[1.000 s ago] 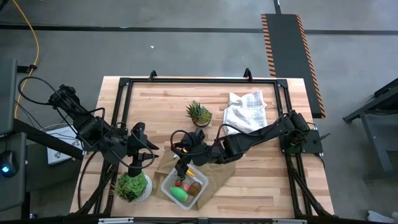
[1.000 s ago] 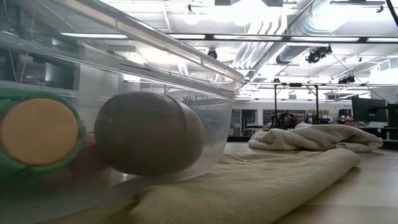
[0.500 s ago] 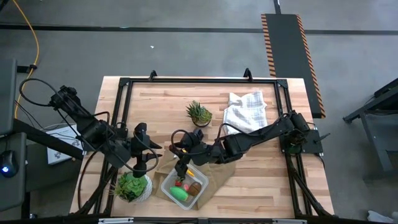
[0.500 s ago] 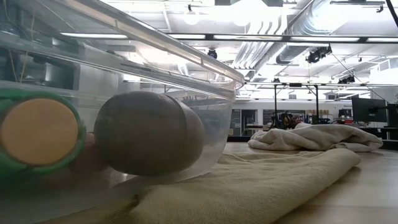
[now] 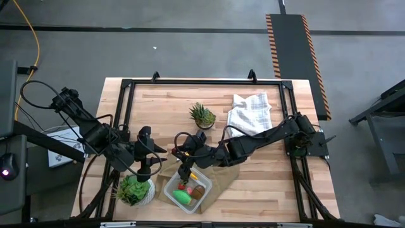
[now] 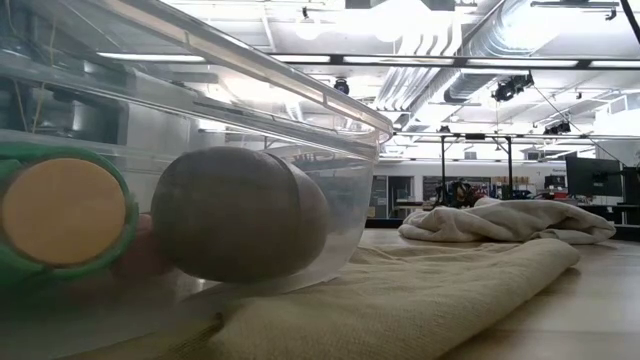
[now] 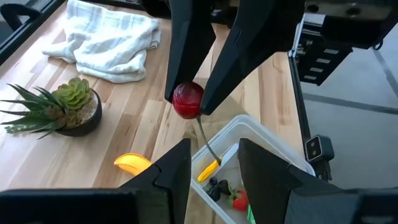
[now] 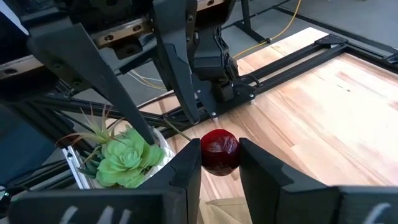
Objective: Pick and placing Produce into tupperware
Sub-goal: Put the red cherry into the container
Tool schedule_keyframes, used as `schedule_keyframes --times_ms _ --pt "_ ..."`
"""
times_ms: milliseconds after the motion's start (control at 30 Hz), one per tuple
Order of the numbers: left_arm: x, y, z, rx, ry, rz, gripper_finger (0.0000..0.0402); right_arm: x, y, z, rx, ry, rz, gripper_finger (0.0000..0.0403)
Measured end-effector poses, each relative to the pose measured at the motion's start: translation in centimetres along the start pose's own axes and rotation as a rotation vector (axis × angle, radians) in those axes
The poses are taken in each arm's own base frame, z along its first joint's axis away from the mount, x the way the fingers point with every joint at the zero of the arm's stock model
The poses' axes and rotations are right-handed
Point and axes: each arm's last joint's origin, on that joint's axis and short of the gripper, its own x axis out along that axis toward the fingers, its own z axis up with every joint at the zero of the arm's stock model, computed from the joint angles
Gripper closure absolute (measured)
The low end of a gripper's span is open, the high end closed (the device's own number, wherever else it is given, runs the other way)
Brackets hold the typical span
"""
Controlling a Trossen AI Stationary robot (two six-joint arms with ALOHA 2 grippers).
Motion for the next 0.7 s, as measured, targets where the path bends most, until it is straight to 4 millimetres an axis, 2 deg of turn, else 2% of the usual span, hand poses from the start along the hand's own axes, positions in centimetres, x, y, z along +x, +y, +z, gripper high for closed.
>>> schedule_keyframes --times_ms 500,700 --pt "0.0 0.01 -0.01 0.005 0.001 0.001 0.0279 0.0 0.1 0.17 -0.001 -0.015 0.011 0.032" --pt "0.0 0.01 -0.02 0.006 0.001 0.001 0.0308 0.0 0.15 0.24 -0.008 -0.021 0.015 0.032"
